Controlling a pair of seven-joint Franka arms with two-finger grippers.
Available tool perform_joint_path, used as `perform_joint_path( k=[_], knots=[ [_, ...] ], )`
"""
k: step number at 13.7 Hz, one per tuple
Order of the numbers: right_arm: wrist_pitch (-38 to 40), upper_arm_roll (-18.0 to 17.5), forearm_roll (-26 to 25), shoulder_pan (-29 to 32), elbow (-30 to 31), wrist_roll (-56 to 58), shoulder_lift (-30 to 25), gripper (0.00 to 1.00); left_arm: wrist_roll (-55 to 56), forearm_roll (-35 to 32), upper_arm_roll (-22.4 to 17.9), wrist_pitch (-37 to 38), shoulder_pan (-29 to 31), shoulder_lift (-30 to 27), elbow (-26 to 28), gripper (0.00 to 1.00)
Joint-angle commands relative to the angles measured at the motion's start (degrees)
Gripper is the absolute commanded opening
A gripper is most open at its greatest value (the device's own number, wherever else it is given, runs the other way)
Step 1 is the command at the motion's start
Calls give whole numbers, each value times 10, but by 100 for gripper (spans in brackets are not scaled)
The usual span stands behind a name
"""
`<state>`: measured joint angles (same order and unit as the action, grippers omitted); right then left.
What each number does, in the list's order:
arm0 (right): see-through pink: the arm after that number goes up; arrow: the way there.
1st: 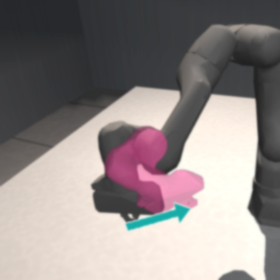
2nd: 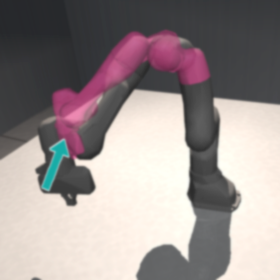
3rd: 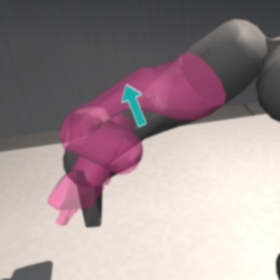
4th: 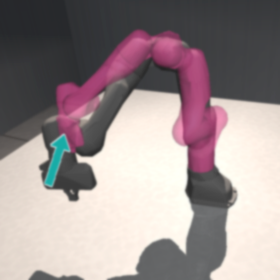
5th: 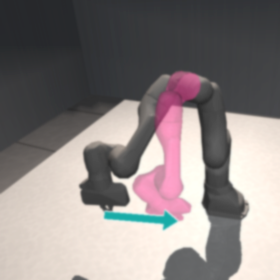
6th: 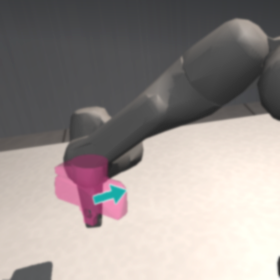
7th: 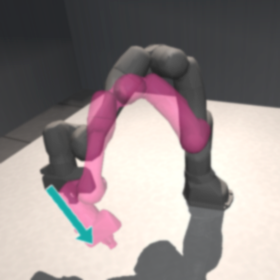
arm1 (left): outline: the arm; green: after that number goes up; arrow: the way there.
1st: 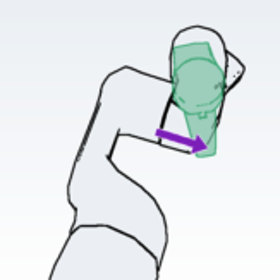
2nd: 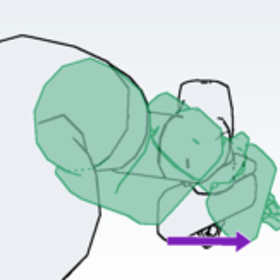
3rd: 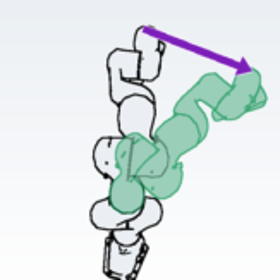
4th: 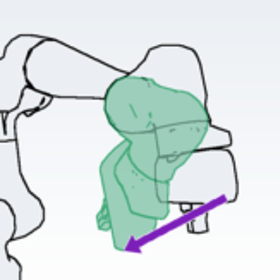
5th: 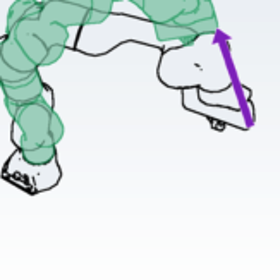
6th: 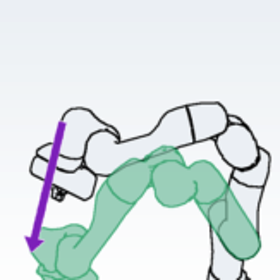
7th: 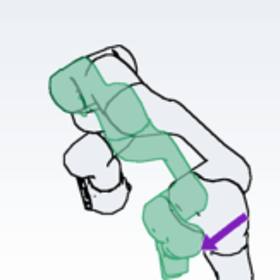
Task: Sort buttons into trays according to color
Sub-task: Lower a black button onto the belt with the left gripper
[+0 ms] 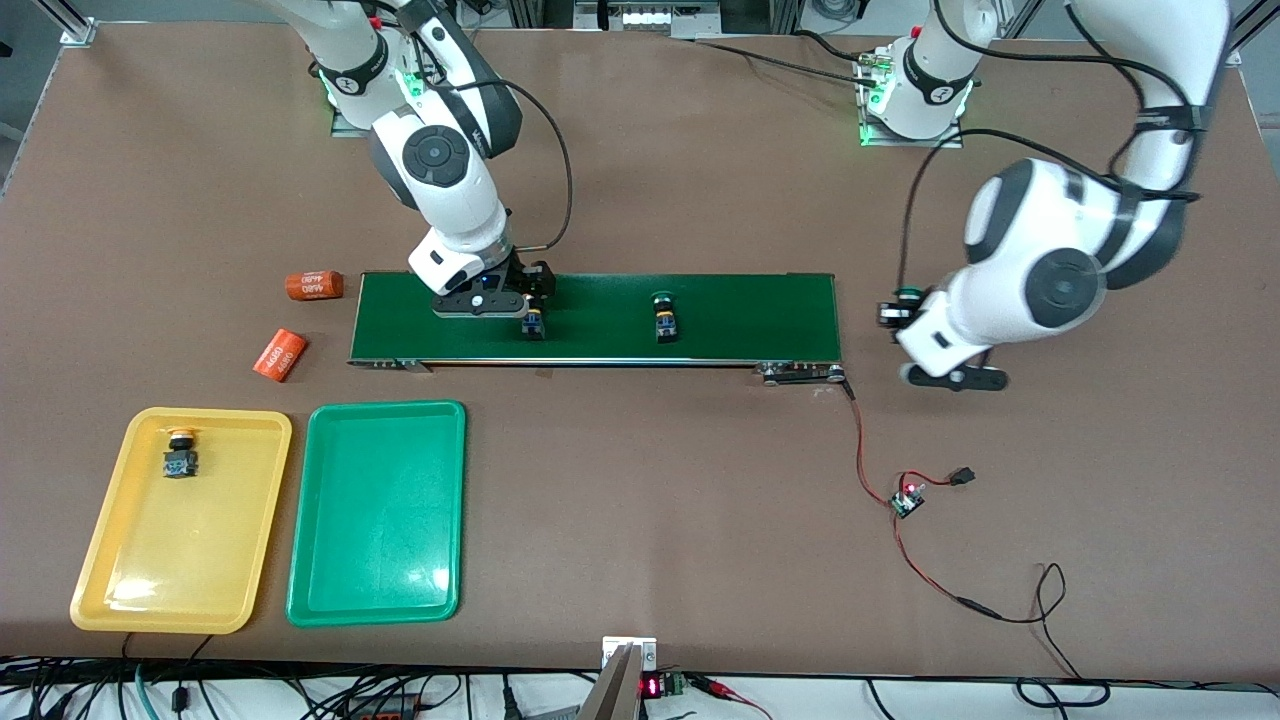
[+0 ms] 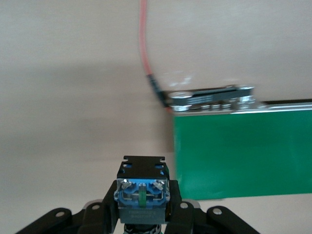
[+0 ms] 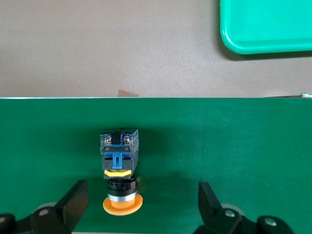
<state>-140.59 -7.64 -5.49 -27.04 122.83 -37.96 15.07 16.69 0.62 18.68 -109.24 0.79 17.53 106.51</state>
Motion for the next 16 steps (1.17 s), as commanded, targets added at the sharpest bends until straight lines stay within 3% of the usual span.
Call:
perform_joint_path(
  k=[1, 5, 8, 10, 11, 12, 13, 14, 15, 16],
  knots=[
    [-15, 1, -14, -1, 2, 3, 7, 100, 72, 10, 17, -49, -32, 22, 4, 16],
    [-42, 1, -15, 1, 1, 4, 26, 99, 119, 5, 34, -116, -46, 38, 35, 16],
    [-51, 4, -15, 7, 1, 39, 33, 70, 145, 5, 36, -199, -61, 58, 71, 16],
    [-51, 8, -15, 20, 1, 72, 36, 61, 152, 4, 43, -210, -62, 64, 76, 17],
    [-51, 15, -15, 23, 1, 84, 36, 51, 153, 4, 43, -211, -63, 68, 77, 18],
    [-51, 17, -15, 23, 1, 89, 37, 41, 157, 4, 43, -211, -63, 70, 78, 27],
    [-51, 20, -15, 23, 1, 90, 37, 27, 159, 4, 43, -208, -63, 70, 78, 56],
    [-51, 24, -15, 23, 0, 90, 37, 13, 160, 4, 43, -207, -63, 70, 78, 100],
    [-50, 25, -14, 23, 0, 90, 37, 0, 159, 4, 43, -204, -62, 66, 77, 100],
    [-50, 26, -13, 23, -3, 90, 35, 0, 159, 4, 44, -203, -62, 65, 75, 100]
  ],
)
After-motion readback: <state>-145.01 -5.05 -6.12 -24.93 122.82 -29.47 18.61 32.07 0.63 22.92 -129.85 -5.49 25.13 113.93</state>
